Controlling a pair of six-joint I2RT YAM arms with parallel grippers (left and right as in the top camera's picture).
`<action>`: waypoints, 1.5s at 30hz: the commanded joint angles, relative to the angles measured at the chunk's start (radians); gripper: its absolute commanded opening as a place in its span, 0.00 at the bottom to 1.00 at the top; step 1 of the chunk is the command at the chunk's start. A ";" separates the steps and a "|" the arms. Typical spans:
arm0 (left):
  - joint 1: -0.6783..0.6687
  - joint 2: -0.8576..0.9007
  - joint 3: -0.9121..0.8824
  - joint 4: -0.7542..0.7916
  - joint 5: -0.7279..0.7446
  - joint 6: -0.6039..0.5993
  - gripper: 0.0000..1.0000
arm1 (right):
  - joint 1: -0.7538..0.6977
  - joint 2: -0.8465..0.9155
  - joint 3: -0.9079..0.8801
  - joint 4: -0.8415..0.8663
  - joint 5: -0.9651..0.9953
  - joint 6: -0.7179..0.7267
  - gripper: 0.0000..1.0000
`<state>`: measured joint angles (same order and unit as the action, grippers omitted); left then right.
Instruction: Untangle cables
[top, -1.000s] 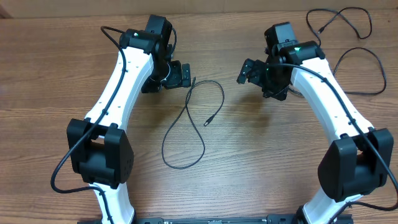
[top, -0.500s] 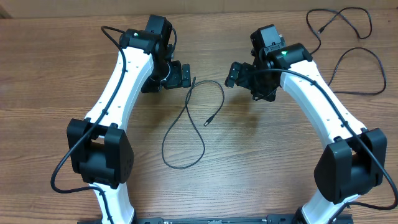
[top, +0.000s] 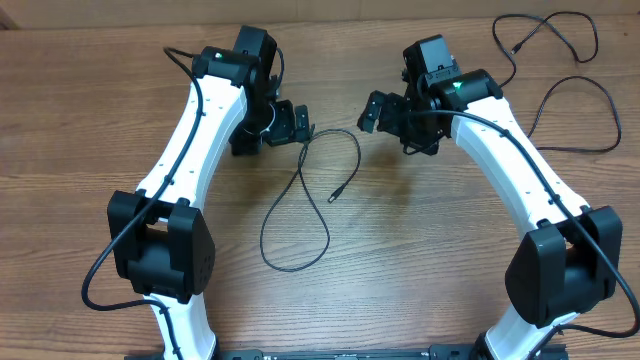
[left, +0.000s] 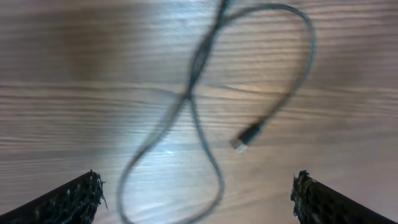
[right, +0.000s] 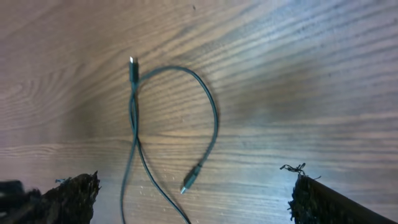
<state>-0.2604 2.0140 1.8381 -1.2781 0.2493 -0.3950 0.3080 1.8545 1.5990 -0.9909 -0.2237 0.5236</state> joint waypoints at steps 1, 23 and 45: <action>-0.002 -0.028 0.022 0.019 0.113 -0.040 1.00 | 0.002 0.022 0.023 0.023 0.005 0.003 1.00; 0.280 -0.028 0.022 -0.162 -0.125 -0.315 1.00 | 0.230 0.216 0.023 0.161 0.046 0.003 0.91; 0.279 -0.028 0.022 -0.161 -0.156 -0.304 1.00 | 0.427 0.315 0.023 0.311 0.287 0.052 0.59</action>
<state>0.0177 2.0140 1.8389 -1.4372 0.1108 -0.6861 0.7345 2.1582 1.5990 -0.6937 0.0338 0.5545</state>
